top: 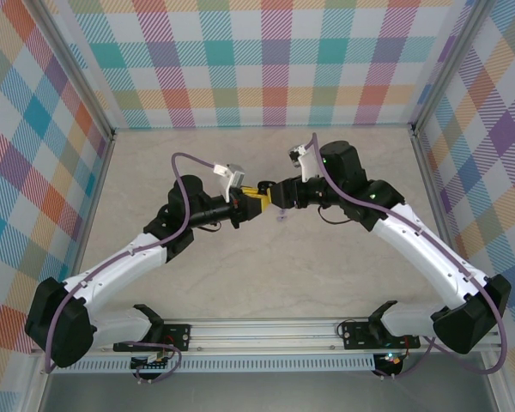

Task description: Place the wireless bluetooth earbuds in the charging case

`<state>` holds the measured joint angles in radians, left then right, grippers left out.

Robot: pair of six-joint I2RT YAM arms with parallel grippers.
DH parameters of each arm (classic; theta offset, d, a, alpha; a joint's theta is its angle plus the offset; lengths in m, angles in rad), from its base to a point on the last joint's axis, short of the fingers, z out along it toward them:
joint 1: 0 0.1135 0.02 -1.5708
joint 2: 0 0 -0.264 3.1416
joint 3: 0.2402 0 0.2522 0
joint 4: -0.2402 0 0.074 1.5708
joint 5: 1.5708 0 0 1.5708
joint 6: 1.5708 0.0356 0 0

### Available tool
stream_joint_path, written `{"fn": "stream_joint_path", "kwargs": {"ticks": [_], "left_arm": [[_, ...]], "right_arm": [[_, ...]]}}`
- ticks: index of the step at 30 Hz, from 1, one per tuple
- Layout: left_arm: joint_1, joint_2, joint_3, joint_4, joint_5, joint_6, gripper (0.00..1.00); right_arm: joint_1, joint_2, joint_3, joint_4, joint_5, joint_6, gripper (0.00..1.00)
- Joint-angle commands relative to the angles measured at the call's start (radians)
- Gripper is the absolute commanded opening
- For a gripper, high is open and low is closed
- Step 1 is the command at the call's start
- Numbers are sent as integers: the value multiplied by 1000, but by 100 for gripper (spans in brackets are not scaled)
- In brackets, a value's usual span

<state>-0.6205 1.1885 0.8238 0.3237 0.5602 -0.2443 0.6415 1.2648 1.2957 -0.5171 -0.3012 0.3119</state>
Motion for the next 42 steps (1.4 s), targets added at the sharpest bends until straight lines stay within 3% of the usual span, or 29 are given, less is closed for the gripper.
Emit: {"fn": "stream_joint_path", "kwargs": {"ticks": [1,28,34,42], "left_arm": [[-9,-31,15,31,-13,19,14],[-10,-52,7,25,7,36,14],[-9,-68,0,68,56,47,14],[-18,-95,0,128,170,64,14]], "right_arm": [[5,-28,16,-24,37,-13,50],[-13,-98,-26,-11,172,40,47],[-91,-84,-47,4,7,64,41],[-153,-52,-86,112,-234,84,12]]}}
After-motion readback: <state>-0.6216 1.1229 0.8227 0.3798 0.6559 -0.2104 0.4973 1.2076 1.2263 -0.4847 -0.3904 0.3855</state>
